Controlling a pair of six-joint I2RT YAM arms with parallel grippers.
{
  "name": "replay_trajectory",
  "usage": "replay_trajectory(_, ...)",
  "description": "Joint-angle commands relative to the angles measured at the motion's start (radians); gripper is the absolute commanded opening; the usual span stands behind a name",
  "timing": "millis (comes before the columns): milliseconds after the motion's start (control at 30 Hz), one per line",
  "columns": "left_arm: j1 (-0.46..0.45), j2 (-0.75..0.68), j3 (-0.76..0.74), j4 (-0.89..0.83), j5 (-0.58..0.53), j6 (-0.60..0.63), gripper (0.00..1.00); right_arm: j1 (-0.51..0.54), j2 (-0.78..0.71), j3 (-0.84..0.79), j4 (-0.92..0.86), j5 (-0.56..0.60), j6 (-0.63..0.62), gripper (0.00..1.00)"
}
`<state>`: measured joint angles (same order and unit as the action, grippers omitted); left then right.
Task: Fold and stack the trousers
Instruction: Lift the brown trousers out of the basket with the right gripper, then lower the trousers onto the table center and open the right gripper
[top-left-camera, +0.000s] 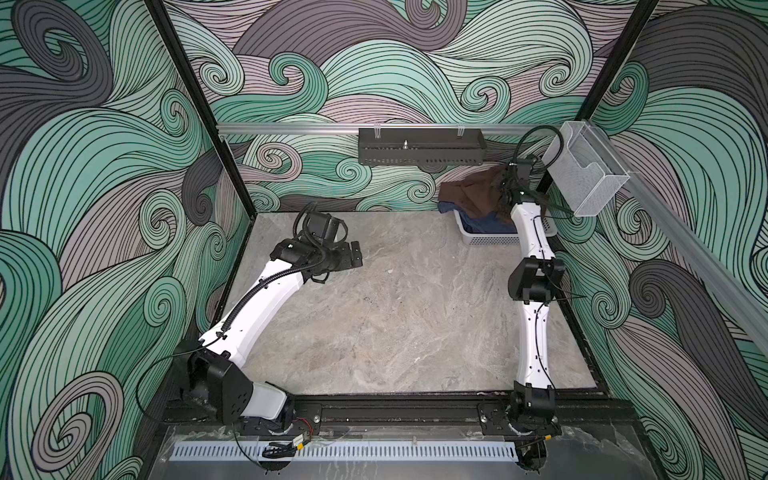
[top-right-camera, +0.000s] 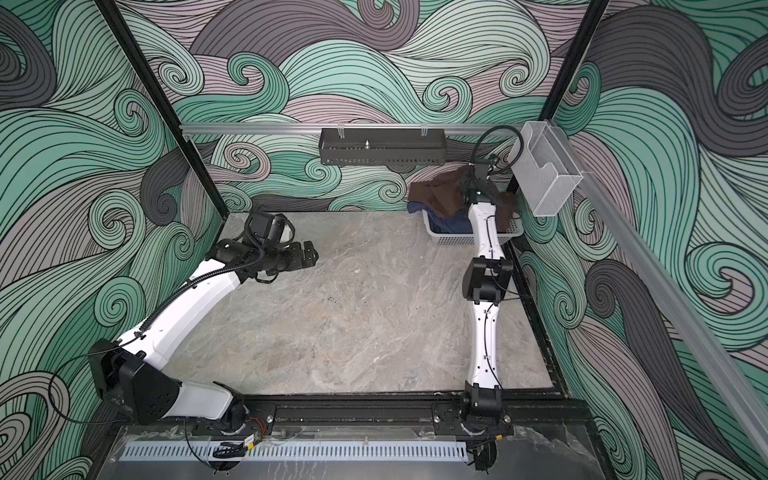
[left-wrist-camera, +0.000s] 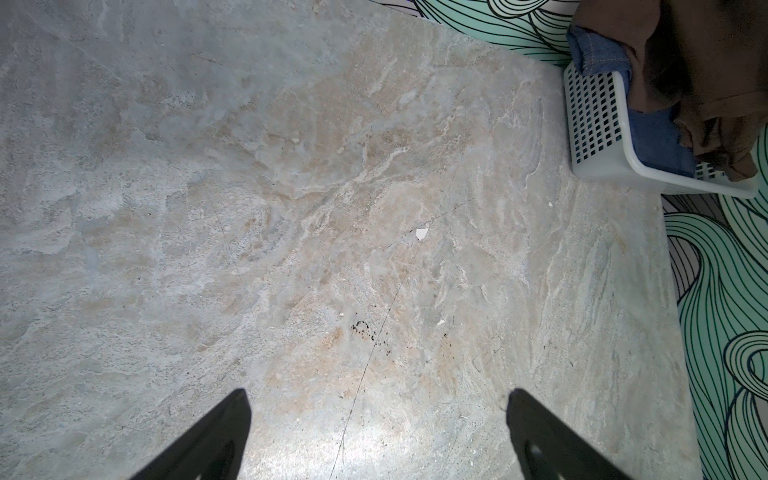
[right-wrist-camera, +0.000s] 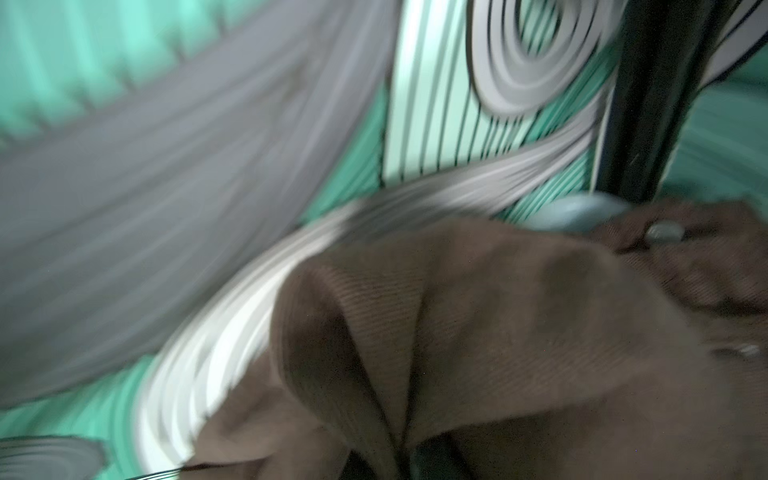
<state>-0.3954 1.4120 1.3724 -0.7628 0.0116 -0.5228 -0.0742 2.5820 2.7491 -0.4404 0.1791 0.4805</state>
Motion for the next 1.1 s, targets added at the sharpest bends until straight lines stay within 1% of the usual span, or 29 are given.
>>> replay_trajectory(0, -0.008, -0.019, 0.033, 0.004, -0.005, 0.023, 0.99, 0.028, -0.195, -0.021, 0.001, 0.046, -0.041, 0.00)
replay_trajectory(100, -0.008, -0.047, 0.026, 0.029, -0.018, 0.035, 0.99, 0.045, -0.314, -0.109, -0.019, 0.078, -0.037, 0.00)
replay_trajectory(167, -0.009, -0.073, 0.015, 0.044, -0.026, 0.045, 0.99, 0.054, -0.378, -0.140, -0.025, 0.085, -0.043, 0.00)
replay_trajectory(233, -0.007, -0.097, 0.012, 0.043, -0.034, 0.055, 0.99, 0.058, -0.420, -0.113, -0.063, 0.078, -0.044, 0.00)
replay_trajectory(367, -0.007, -0.134, 0.011, 0.030, -0.047, 0.065, 0.99, 0.067, -0.468, 0.001, -0.145, 0.037, -0.058, 0.00)
replay_trajectory(500, -0.007, -0.168, 0.012, 0.023, -0.064, 0.067, 0.99, 0.084, -0.577, -0.016, -0.165, -0.013, -0.061, 0.00)
replay_trajectory(667, -0.007, -0.200, 0.020, 0.014, -0.095, 0.079, 0.99, 0.150, -0.745, -0.139, -0.184, -0.069, -0.066, 0.00)
replay_trajectory(867, -0.007, -0.249, 0.012, 0.005, -0.158, 0.095, 0.99, 0.276, -0.922, -0.336, -0.189, -0.064, -0.101, 0.00)
replay_trajectory(967, -0.005, -0.280, -0.003, 0.009, -0.184, 0.110, 0.98, 0.344, -1.016, -0.484, -0.162, -0.063, -0.102, 0.00)
replay_trajectory(1067, -0.005, -0.304, -0.006, 0.003, -0.204, 0.122, 0.99, 0.408, -1.107, -0.667, -0.123, -0.058, -0.085, 0.00)
